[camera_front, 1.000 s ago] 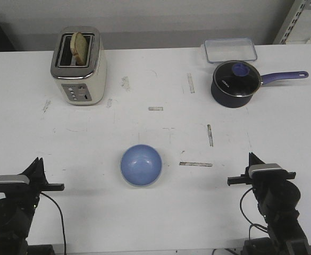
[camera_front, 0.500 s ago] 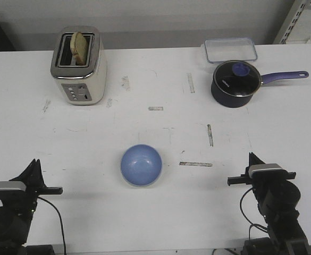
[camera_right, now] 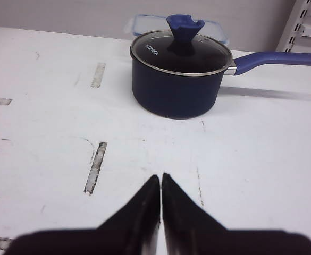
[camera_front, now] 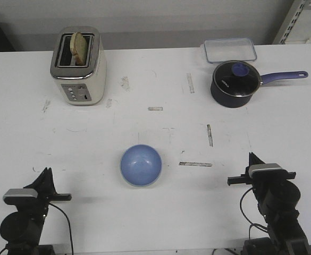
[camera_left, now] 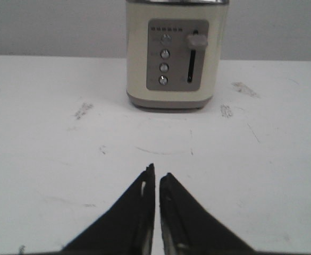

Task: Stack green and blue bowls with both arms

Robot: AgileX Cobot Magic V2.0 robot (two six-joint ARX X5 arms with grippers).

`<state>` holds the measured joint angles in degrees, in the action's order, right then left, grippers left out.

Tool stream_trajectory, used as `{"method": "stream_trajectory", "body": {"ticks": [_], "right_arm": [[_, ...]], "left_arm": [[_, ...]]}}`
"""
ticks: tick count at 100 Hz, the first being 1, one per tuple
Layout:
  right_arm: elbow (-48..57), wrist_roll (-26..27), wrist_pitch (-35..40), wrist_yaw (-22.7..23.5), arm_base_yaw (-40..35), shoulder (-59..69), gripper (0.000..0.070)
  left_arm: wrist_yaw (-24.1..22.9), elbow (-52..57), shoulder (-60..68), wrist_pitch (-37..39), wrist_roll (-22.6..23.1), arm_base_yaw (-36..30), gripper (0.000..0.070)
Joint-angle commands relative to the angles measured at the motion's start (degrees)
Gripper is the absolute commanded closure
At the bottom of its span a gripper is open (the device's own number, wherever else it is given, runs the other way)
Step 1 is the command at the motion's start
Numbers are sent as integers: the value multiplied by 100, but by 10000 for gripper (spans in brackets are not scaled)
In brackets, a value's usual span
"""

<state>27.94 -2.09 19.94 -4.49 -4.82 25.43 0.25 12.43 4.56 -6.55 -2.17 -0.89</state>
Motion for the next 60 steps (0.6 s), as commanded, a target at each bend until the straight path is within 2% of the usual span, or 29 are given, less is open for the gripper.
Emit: {"method": "stream_trajectory", "body": {"ticks": [1,21,60], "right_arm": [[0,57,-70,-7,-4,11,700],[0,57,-79,-7,-4,2,700],[2,57,-98,-7,-2,0,700]], "left_arm": [[11,-319,-271,227,-173,-39,698],[-33,-1165,-437,925,-151,-52,698],[-33,-1172,-437,833,-133,-52,698]]}}
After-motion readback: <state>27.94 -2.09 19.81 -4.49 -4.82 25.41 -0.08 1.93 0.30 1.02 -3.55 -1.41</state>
